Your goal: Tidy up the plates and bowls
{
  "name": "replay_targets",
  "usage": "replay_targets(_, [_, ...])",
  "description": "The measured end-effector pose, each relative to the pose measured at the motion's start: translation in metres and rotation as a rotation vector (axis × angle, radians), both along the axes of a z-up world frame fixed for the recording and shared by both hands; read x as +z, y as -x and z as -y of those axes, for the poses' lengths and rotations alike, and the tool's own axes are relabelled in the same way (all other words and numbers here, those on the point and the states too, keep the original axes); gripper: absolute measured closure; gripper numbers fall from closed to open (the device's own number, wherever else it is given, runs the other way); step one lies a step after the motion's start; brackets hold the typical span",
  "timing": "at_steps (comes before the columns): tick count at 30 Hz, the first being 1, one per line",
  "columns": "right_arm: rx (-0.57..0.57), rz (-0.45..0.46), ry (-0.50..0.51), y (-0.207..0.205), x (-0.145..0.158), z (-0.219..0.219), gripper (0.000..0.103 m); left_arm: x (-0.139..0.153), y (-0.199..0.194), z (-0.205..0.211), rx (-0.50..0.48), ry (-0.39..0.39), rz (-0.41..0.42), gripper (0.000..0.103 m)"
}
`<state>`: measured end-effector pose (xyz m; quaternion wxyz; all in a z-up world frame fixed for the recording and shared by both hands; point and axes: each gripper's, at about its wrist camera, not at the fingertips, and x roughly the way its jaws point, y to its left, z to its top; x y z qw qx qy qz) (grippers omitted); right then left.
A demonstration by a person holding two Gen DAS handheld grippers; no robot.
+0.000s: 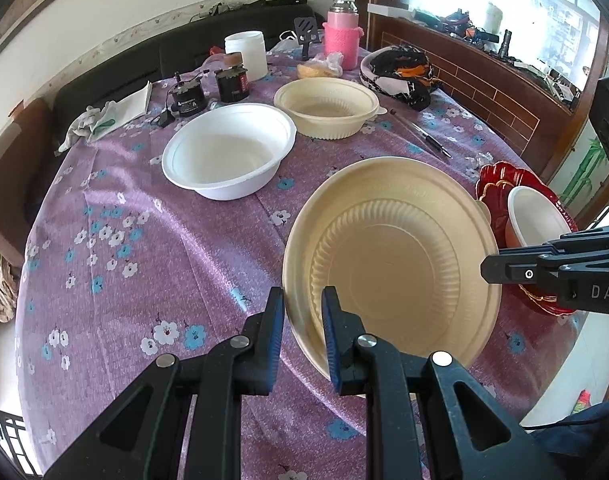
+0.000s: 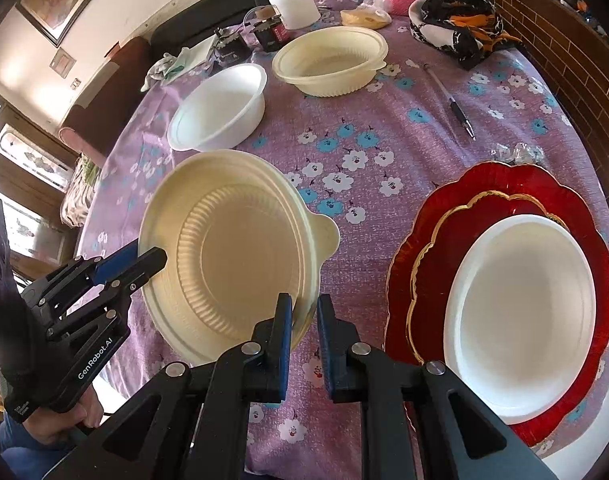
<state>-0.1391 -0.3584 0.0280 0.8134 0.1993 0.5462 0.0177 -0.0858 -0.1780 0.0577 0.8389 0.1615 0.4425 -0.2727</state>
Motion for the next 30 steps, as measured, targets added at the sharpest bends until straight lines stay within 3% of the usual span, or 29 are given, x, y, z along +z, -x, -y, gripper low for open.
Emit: replay_targets(30, [-0.046, 0.014, 0.033, 0.012, 0.011, -0.001, 0.089, 0.008, 0.004, 0.006, -0.048, 0.035, 0.022, 0.085])
